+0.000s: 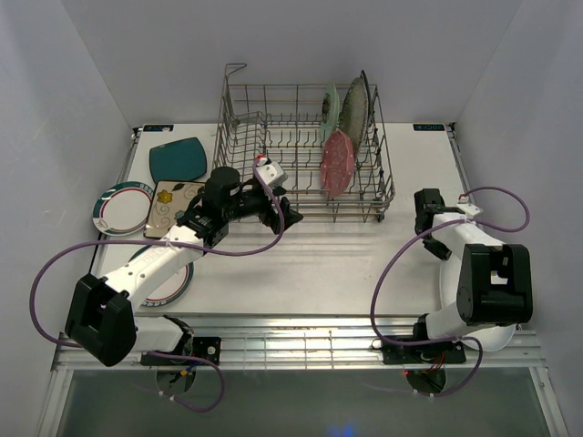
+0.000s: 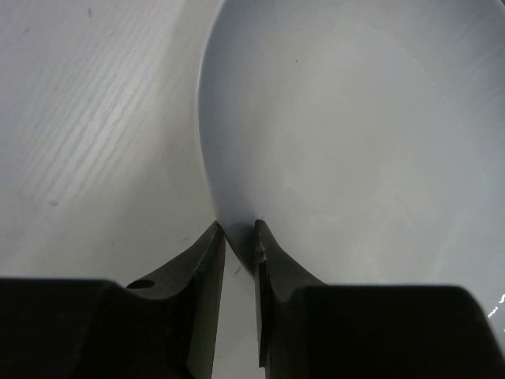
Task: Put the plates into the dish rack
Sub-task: Move the plate to the center of the board.
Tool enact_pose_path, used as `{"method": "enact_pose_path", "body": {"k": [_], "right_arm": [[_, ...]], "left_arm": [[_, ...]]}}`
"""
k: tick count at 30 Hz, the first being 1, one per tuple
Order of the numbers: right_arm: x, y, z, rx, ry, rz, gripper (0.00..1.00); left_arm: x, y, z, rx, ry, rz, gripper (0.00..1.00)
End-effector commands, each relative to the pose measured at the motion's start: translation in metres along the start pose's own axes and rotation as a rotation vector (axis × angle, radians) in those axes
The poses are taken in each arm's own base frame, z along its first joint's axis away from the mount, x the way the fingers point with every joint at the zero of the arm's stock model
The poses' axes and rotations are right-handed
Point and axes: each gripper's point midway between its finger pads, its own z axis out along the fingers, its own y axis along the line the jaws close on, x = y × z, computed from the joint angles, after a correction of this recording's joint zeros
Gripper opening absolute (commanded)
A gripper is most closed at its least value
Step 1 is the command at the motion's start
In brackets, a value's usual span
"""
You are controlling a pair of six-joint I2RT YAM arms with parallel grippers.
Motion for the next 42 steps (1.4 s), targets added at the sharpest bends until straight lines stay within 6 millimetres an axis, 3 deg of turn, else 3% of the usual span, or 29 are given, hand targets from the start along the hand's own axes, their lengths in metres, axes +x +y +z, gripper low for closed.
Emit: {"method": "enact_pose_path", "body": {"k": [1,8,23,34,42], "right_arm": [[-0.012,0.036,-0.025,-0.138,-0.043,0.096,0.08],[-0.005,0.063,-0.051,-0.217,-0.082,0.041,0.08],[0.043,0.095,-0.107,-0.436,-0.166,-0.088,0.08],[0.078,0.093,-0.135,-0.490,-0.219,-0.190,0.08],[0.117,0.120,-0.168,-0.673,-0.275,-0.348,0.08]], "left_arm": [[-0.015,-0.008,-0.008,0.017,-0.035,0.033,0.98],[-0.016,-0.008,-0.012,0.009,-0.041,0.040,0.98],[-0.017,-0.005,-0.012,-0.009,-0.041,0.043,0.98],[-0.019,-0.001,-0.014,-0.039,-0.045,0.045,0.98],[-0.038,0.037,-0.030,-0.268,-0.096,0.039,0.98]]}}
